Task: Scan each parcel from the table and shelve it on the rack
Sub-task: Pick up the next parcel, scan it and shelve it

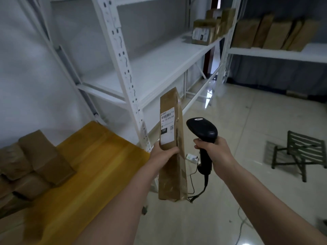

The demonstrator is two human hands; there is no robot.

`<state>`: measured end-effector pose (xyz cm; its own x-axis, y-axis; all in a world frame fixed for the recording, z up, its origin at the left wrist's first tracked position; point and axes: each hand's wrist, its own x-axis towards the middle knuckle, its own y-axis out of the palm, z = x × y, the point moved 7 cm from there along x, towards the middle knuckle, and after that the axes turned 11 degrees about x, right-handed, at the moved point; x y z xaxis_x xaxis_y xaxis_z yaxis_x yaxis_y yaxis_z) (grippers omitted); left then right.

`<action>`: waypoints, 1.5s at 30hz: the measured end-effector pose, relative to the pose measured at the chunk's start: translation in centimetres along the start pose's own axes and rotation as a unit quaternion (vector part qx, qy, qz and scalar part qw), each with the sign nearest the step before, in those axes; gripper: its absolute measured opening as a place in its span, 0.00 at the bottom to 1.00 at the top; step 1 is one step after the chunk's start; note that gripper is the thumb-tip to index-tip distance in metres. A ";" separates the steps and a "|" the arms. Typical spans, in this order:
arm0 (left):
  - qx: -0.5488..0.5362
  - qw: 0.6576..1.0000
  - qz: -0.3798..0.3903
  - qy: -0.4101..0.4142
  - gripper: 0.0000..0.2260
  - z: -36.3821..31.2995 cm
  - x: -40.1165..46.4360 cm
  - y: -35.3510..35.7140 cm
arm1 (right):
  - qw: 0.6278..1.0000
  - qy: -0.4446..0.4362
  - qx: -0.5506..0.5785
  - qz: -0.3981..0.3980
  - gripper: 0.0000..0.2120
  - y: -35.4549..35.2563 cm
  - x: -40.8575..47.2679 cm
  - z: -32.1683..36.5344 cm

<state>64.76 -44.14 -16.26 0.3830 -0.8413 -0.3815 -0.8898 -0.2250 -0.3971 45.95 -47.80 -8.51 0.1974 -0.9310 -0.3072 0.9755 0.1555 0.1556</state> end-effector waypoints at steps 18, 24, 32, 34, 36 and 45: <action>0.011 0.992 -0.051 0.114 0.33 -27.8 12.3 2.1 | 0.986 -0.112 0.099 0.072 0.12 -7.2 18.5 20.8; 0.002 0.977 -0.089 0.192 0.37 -39.2 15.8 1.0 | 0.972 -0.166 0.138 0.090 0.08 -6.8 23.3 29.9; -0.042 0.969 -0.089 0.229 0.34 -50.6 23.2 -1.2 | 0.960 -0.208 0.162 0.094 0.11 -5.5 30.9 40.1; -0.054 0.968 -0.071 0.233 0.37 -53.1 25.0 -1.9 | 0.955 -0.218 0.173 0.102 0.12 -5.4 32.9 42.0; -0.070 0.967 -0.067 0.234 0.37 -55.4 26.5 -2.5 | 0.953 -0.219 0.178 0.105 0.14 -5.4 34.8 43.6; -0.118 0.957 -0.033 0.262 0.25 -65.9 32.7 -2.1 | 0.952 -0.194 0.205 0.119 0.14 -5.8 43.9 49.6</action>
<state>62.80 -103.61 27.11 0.3183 -0.9385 0.1335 -0.9229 -0.3390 -0.1828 44.14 -105.97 23.61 0.2801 -0.9499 0.1390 0.7726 0.3090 0.5546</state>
